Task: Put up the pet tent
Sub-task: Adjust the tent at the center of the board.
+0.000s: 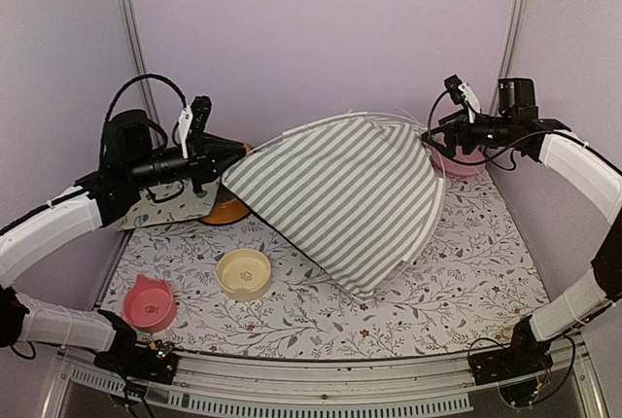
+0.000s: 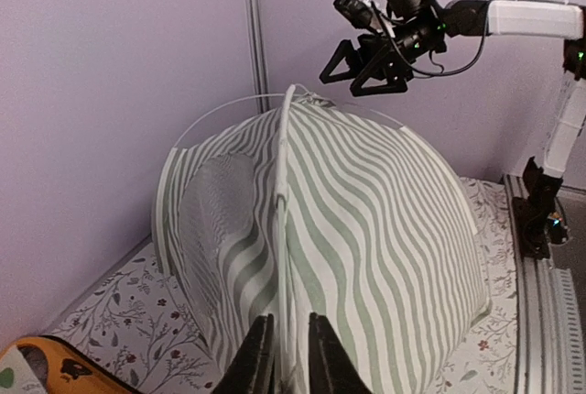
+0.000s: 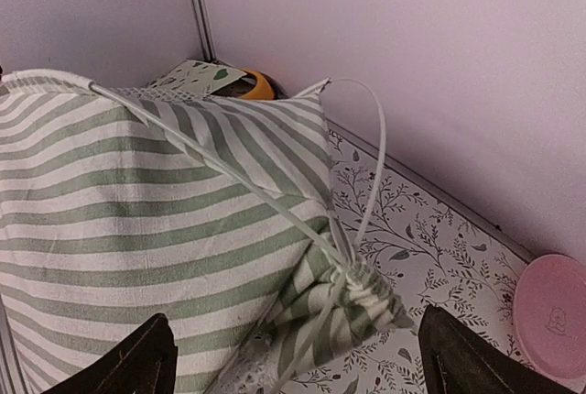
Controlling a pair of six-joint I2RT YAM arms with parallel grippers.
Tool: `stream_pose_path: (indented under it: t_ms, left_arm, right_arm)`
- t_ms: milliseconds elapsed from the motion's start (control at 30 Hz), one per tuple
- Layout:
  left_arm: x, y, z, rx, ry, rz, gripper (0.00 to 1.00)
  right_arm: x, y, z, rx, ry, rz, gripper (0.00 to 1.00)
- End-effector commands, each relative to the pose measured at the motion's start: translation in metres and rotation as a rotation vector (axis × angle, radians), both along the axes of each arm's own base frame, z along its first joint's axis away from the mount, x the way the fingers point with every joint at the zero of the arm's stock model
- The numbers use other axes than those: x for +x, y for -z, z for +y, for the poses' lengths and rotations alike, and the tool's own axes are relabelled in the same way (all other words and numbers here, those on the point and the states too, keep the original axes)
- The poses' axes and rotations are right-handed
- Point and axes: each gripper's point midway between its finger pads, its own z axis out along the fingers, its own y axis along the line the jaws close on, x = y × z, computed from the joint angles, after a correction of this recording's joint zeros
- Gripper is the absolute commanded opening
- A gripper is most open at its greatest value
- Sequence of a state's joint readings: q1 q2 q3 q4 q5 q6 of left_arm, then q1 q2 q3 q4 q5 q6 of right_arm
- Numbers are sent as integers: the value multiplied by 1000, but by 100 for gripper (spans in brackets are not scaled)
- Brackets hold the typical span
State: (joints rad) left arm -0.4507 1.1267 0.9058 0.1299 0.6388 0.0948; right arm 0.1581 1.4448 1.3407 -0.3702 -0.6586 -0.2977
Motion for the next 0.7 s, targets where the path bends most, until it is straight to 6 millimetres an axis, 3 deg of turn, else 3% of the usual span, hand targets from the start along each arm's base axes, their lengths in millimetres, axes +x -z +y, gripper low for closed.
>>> stream_pose_path:
  t_ms: [0,67,167,333,467,667]
  left_arm:
    - [11,-13,5,-30,-54,19,27]
    - [17,-19,12,-61,-119,13,40]
    - [25,-32,25,-106,-219,-4,51]
    - [30,-35,30,-137,-283,68,50]
    - [12,-35,6,-147,-282,101,50]
    - [-18,-33,-51,-151,-285,151,52]
  right_arm:
    - [17,-24,-24,-13,163,-111,94]
    - [22,-25,-33,-21,222,-117,94]
    - [23,-25,-36,-3,252,-93,94]
    - [15,-24,-35,65,280,-19,93]
    - [8,-21,-34,68,304,1,93]
    - [5,-23,-40,90,362,36,93]
